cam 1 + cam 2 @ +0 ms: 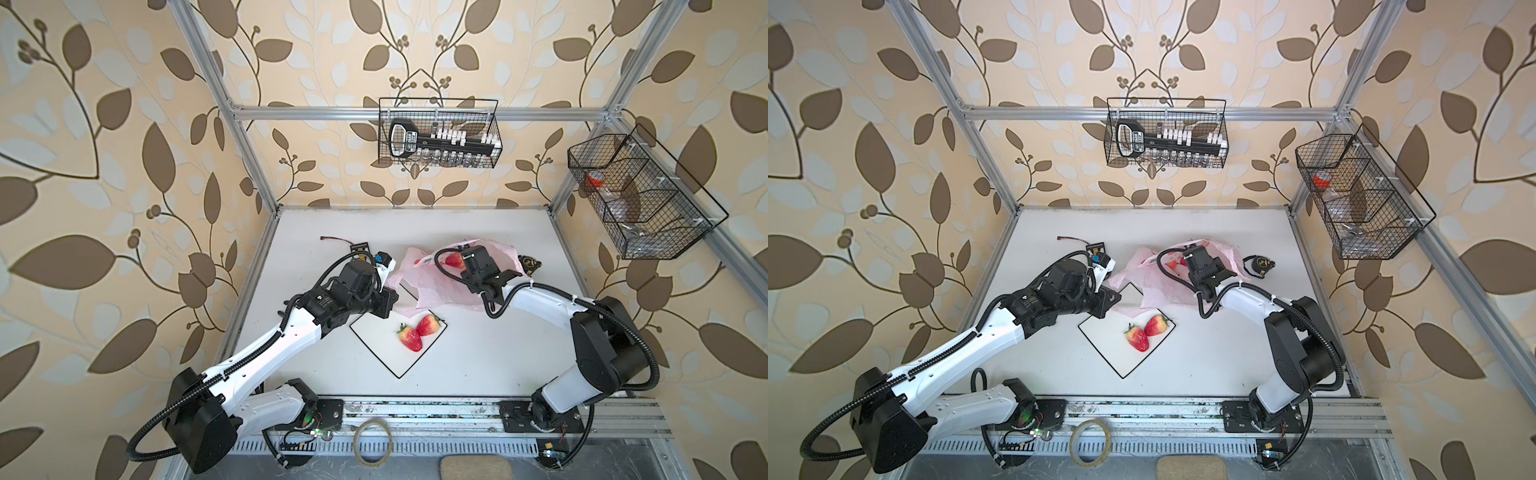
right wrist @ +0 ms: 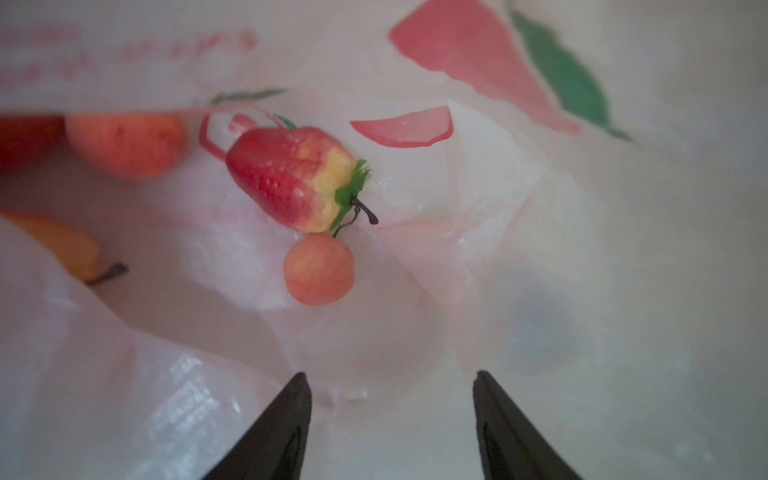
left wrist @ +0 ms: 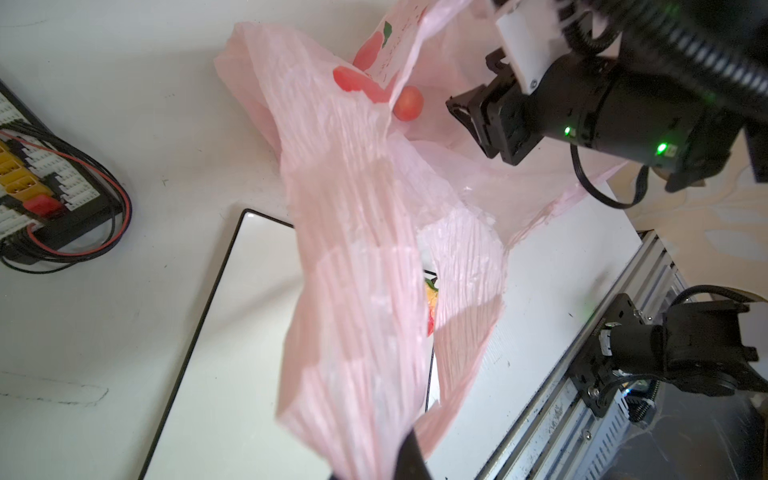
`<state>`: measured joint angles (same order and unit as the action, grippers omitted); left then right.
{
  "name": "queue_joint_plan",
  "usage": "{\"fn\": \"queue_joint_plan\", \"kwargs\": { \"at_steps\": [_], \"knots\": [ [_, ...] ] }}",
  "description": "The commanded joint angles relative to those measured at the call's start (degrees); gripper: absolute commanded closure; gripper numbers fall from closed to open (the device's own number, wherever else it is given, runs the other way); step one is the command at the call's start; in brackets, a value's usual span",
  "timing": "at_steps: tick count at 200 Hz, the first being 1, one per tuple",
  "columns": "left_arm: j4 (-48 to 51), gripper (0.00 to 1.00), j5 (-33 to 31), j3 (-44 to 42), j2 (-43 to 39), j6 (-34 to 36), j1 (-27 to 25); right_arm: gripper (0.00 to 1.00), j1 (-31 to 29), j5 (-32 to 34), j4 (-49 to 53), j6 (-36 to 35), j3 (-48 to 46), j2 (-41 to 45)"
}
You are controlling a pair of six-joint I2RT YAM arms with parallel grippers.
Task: Take the fake fruits out of the plastic bag
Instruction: 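Lower the right gripper into the bag and grasp a third fake strawberry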
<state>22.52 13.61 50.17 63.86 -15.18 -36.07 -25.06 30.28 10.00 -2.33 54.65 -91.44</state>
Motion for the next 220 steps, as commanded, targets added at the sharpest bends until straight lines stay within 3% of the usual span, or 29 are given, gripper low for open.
{"fn": "queue_joint_plan", "kwargs": {
  "at_steps": [1, 96, 151, 220],
  "knots": [
    [-1.7, 1.00, 1.8, -1.0, 0.3, -1.2, -0.5, 0.36, 0.5, -8.5, -2.2, 18.1, 1.9, 0.3],
    [-0.8, 1.00, 2.2, -0.1, 1.5, 0.2, -1.2, 0.28, 3.4, -11.2, -11.3, 40.3, 8.4, -11.1],
    [-0.7, 1.00, 2.2, 0.0, 1.7, 0.5, -1.2, 0.24, 4.6, -14.8, -14.4, 42.3, 13.3, -18.3],
    [-0.2, 1.00, 1.8, 0.4, 1.9, 1.1, -1.1, 0.24, 5.1, -13.6, -10.9, 43.7, 21.6, -27.4]
  ]
}}
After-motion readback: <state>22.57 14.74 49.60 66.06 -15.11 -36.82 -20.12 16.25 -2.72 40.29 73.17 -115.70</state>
